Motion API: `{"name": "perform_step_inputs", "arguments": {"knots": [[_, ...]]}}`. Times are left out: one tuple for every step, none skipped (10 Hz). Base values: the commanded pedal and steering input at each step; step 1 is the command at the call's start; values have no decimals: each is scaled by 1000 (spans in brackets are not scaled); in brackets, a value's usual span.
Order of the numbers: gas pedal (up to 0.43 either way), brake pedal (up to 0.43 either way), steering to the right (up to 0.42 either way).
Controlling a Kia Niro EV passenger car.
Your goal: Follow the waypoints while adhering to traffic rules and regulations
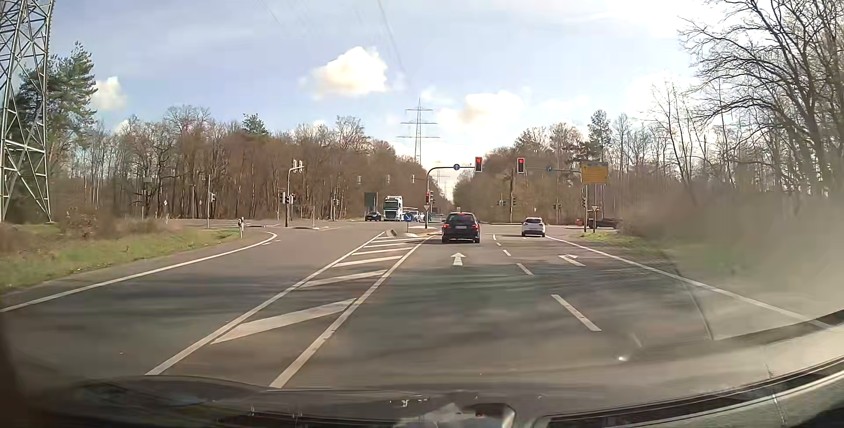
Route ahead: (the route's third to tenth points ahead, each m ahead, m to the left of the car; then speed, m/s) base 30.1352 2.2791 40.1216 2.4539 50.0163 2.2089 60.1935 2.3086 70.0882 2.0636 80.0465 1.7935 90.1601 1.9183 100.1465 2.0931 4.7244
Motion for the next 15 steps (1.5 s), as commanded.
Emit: {"name": "perform_step_inputs", "arguments": {"knots": [[59,0,9],[59,0,9],[59,0,9],[59,0,9],[59,0,9],[59,0,9],[59,0,9],[59,0,9],[59,0,9],[59,0,9],[59,0,9],[59,0,9],[59,0,9],[59,0,9],[59,0,9]]}}
